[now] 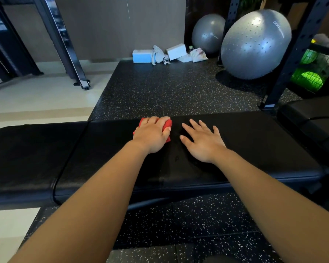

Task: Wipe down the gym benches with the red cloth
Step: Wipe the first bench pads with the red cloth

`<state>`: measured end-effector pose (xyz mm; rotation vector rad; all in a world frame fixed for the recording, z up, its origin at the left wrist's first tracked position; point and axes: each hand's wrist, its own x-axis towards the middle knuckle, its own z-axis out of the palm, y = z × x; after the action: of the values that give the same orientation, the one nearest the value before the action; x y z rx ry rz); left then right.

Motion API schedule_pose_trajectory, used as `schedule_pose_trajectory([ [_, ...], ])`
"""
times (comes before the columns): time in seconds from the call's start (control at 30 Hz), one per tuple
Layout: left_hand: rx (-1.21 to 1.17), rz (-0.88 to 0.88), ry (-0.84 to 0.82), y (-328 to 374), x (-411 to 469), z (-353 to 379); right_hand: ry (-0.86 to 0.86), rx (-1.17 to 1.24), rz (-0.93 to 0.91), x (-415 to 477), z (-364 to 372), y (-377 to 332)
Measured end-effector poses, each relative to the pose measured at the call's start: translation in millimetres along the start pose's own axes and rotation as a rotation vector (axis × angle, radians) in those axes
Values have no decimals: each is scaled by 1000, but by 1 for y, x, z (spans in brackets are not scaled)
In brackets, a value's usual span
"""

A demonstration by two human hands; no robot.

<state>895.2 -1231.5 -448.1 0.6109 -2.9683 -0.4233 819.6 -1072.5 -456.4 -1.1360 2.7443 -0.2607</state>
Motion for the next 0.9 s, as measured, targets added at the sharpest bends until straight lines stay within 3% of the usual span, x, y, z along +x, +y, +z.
schedule_pose_trajectory([
  [0.3,-19,123,104,10,-71,14,-15,42,-66,-40,-10,37],
  [0.9,-8,52,63,35,-14,16,18,3,3,-37,-3,42],
])
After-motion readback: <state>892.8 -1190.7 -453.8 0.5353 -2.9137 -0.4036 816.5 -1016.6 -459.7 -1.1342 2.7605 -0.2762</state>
